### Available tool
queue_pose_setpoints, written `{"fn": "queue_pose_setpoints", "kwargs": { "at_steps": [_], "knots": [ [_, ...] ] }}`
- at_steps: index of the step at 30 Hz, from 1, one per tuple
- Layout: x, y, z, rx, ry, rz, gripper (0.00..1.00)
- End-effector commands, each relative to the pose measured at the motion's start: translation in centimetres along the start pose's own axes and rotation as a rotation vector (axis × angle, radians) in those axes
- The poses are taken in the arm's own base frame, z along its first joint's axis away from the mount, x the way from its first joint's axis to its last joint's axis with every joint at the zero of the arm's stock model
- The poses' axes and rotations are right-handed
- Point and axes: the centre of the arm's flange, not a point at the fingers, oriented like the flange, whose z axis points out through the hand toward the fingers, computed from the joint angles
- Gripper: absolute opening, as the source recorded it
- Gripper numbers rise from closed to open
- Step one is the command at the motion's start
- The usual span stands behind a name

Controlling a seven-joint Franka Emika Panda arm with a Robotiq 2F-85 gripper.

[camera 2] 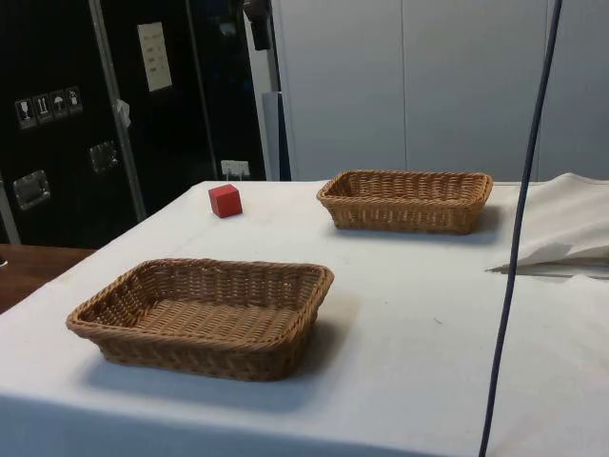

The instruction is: Pick up the red cube and place it into the right basket.

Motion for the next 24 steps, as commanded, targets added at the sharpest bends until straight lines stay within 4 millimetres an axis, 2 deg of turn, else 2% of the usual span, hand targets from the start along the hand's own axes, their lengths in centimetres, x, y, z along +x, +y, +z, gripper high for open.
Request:
{"fn": "queue_pose_setpoints", "kwargs": {
  "at_steps": [1, 16, 24],
  "knots": [
    [0.3, 0.4, 0.4, -0.001, 0.003, -0.001, 1.00],
    [2.3, 2.6, 2.1, -0.029, 0.031, -0.039, 1.00],
    [4.4, 3.9, 3.7, -0.054, 0.044, -0.056, 1.00]
  ]
}}
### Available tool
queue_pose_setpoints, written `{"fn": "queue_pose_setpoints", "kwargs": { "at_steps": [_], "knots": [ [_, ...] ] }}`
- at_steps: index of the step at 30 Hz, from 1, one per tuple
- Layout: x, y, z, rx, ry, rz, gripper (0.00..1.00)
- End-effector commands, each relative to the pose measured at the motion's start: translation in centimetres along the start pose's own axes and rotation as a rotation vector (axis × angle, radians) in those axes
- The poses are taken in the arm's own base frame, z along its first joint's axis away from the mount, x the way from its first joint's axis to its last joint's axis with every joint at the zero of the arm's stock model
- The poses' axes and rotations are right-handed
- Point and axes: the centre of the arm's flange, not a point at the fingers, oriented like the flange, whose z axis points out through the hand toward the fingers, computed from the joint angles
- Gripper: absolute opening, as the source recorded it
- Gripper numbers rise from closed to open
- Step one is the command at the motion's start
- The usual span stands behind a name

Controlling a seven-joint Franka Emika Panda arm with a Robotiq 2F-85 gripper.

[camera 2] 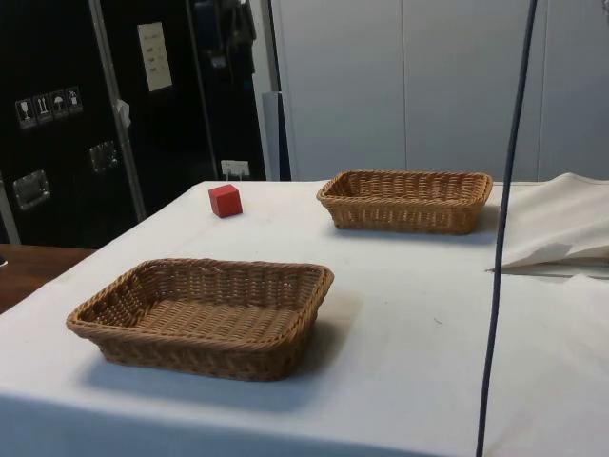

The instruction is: Pick up the red cube and place it into the right basket.

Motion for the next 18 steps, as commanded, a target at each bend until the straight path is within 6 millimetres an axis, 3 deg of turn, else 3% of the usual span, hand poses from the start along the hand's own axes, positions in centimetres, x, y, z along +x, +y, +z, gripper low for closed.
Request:
{"fn": "queue_pose_setpoints", "kwargs": {
  "at_steps": [1, 8, 18],
  "knots": [
    [0.3, 0.2, 0.3, -0.004, 0.001, 0.000, 1.00],
    [2.3, 1.5, 2.5, -0.022, 0.009, 0.009, 1.00],
    [2.9, 3.1, 5.3, -0.035, -0.006, 0.047, 1.00]
  ]
}}
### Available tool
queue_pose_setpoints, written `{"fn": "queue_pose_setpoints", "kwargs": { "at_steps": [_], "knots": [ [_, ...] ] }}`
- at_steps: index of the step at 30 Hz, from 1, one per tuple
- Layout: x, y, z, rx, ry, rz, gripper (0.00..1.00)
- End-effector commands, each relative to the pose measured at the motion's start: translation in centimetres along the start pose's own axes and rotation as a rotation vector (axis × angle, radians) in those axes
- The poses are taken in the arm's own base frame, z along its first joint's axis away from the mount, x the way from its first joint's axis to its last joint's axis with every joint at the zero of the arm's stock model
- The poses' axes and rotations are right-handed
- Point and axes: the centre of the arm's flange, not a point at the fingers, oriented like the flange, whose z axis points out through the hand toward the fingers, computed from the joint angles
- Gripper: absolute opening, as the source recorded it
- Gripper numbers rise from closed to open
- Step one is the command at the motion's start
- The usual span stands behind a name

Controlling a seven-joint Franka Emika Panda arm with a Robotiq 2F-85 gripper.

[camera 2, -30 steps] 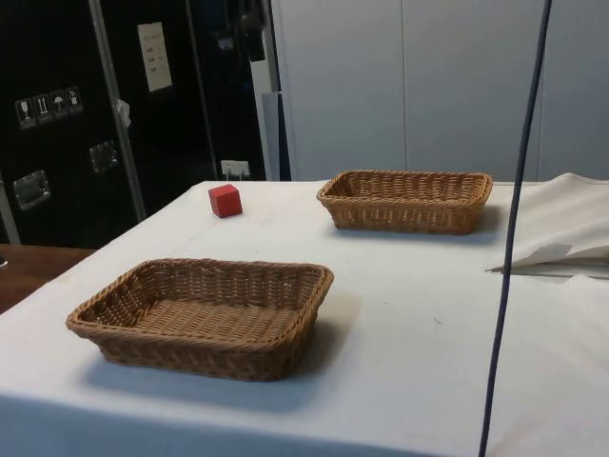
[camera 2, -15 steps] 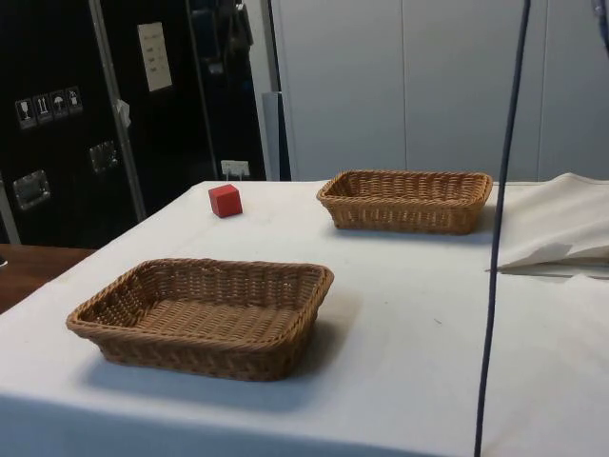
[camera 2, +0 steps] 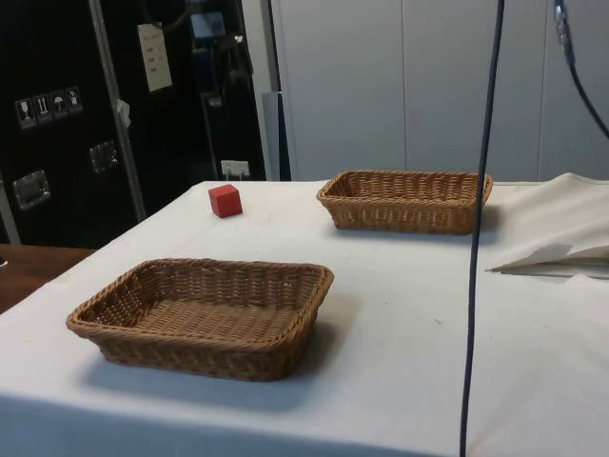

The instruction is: Pick up the red cube and place it into the right basket.

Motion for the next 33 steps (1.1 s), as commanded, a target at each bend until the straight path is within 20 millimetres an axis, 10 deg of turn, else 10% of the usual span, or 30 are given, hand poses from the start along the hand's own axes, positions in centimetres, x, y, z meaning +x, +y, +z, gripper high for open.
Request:
{"fn": "queue_pose_setpoints", "kwargs": {
  "at_steps": [1, 16, 33],
  "knots": [
    [0.0, 0.4, 0.6, 0.007, 0.009, 0.007, 1.00],
    [1.7, 2.4, 5.8, 0.026, 0.021, 0.079, 1.00],
    [3.8, 6.3, 5.8, 0.018, 0.050, 0.105, 1.00]
  ]
}}
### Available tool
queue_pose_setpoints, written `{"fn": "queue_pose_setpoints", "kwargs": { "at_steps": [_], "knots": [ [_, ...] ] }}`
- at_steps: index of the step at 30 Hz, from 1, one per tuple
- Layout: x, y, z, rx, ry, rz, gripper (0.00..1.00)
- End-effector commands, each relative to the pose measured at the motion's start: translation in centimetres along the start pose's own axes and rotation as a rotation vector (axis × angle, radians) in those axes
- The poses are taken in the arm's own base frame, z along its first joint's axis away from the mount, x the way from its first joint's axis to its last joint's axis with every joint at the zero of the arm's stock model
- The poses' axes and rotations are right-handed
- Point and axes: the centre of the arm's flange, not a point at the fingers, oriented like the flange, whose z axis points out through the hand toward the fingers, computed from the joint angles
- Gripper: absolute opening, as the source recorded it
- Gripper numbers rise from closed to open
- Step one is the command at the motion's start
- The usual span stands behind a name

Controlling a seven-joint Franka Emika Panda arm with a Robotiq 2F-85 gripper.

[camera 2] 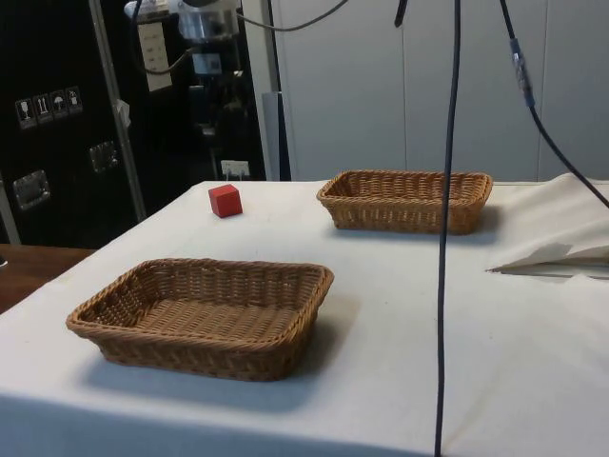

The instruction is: Pick up the red cube and place it into the right basket.

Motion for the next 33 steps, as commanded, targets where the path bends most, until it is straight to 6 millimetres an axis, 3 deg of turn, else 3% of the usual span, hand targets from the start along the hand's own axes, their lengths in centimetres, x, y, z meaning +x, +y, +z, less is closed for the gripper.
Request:
{"fn": "queue_pose_setpoints", "kwargs": {
  "at_steps": [1, 10, 33],
  "knots": [
    [0.0, 0.3, 0.0, 0.000, 0.001, 0.003, 1.00],
    [0.6, 1.8, 0.6, 0.018, 0.023, 0.036, 1.00],
    [3.2, 3.7, 6.2, 0.064, 0.073, 0.134, 1.00]
  ]
}}
